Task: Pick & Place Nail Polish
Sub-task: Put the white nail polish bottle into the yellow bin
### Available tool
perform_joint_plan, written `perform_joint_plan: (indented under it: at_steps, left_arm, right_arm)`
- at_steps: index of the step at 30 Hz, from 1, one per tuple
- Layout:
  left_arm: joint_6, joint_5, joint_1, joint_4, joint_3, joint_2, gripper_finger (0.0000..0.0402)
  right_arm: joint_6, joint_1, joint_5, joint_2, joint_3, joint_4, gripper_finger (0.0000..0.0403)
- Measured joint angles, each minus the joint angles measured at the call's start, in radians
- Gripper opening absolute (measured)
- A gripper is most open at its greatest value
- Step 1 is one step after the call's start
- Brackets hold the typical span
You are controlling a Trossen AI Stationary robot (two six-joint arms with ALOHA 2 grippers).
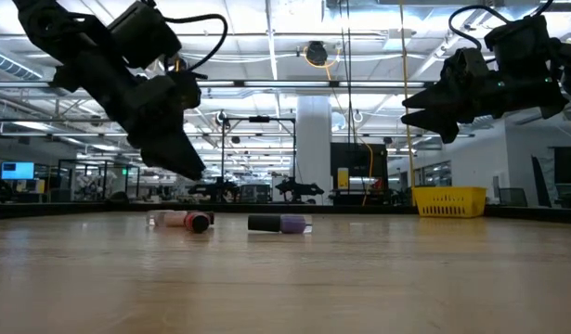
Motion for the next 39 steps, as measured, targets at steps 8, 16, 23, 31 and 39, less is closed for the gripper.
perform_joint_plan:
  at_steps: [8, 16, 23, 31, 39]
  left_arm:
    - [-0.074, -0.100, 0.001, -0.016, 0.000, 0.092, 0.0152]
    - [-0.103, -0.090, -0.005, 0.015, 0.001, 0.200, 0.0152]
    - [-0.093, -0.095, -0.006, 0.011, 0.005, 0.243, 0.0152]
    - [-0.036, -0.087, -0.010, -0.033, 0.006, 0.259, 0.0116]
    - [-0.036, -0.086, -0.011, -0.042, 0.005, 0.258, 0.0038]
  right_arm:
    - [0.001, 0.000, 0.000, 0.000, 0.000, 0.002, 0.0201]
    - [0.002, 0.000, 0.000, 0.000, 0.000, 0.004, 0.0199]
    - [0.001, 0.000, 0.000, 0.000, 0.000, 0.003, 0.0198]
    - [0.000, 0.000, 0.000, 0.000, 0.000, 0.003, 0.0197]
    - [-0.001, 0.000, 0.000, 0.000, 0.000, 0.000, 0.0196]
